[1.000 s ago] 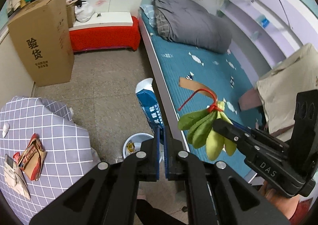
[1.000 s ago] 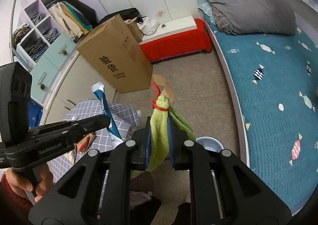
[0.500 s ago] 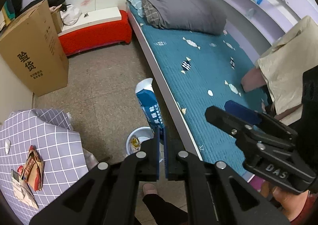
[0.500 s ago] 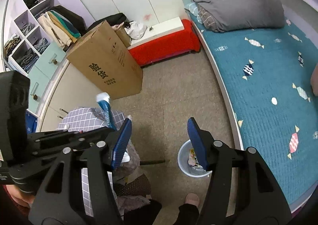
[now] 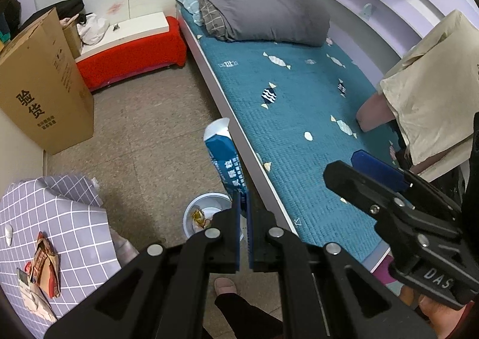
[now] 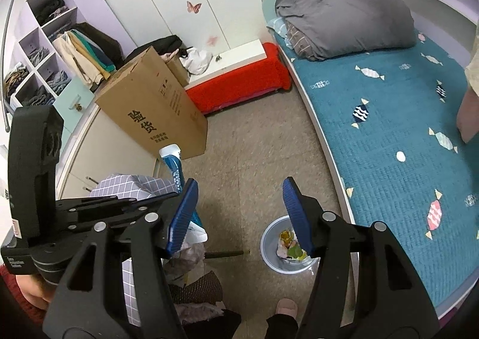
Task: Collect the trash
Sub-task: 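Open right tool dropping the green item into the bucket while left tool drops the tube, then move both open tools back over the table trash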
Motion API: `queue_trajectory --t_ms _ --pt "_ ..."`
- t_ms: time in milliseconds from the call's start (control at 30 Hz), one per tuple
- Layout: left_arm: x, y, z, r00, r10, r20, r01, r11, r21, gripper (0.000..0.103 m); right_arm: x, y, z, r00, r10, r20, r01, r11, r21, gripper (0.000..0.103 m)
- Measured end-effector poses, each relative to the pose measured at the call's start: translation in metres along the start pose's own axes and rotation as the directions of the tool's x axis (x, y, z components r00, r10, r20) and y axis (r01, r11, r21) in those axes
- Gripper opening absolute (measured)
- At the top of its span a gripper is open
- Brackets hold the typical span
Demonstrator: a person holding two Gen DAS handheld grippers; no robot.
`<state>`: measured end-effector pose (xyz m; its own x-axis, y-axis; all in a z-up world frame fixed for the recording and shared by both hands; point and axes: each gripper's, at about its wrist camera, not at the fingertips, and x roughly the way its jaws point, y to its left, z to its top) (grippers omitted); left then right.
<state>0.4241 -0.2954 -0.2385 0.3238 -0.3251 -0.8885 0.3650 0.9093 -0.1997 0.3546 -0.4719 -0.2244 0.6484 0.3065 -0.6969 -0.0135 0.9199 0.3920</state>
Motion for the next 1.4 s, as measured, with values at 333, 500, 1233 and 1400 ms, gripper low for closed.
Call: queue_trajectory --t_ms 333,500,1233,1400 --pt "0.002 -0.002 0.002 1.0 0.022 0.011 -0.021 0.999 -0.031 0.056 -0.013 -0.013 -0.001 0.999 -0.013 0.03 0.012 0.999 0.04 0.06" --pt "-0.008 0.001 -0.004 0.999 0.033 0.032 -0.031 0.998 -0.056 0.057 -0.014 -0.009 -0.003 1.0 -0.004 0.027 0.003 0.999 0.033 0.06" --pt "-0.104 0.102 -0.088 0.968 0.195 0.156 -0.127 0.923 -0.363 0.059 0.023 0.125 -0.031 0.977 0.179 -0.114 -0.2 0.955 -0.22 0.06" --pt "-0.12 0.151 -0.115 0.96 0.242 0.14 -0.153 0.874 -0.462 0.059 0.046 0.171 -0.044 0.958 0.22 -0.185 -0.265 0.924 -0.277 0.06"
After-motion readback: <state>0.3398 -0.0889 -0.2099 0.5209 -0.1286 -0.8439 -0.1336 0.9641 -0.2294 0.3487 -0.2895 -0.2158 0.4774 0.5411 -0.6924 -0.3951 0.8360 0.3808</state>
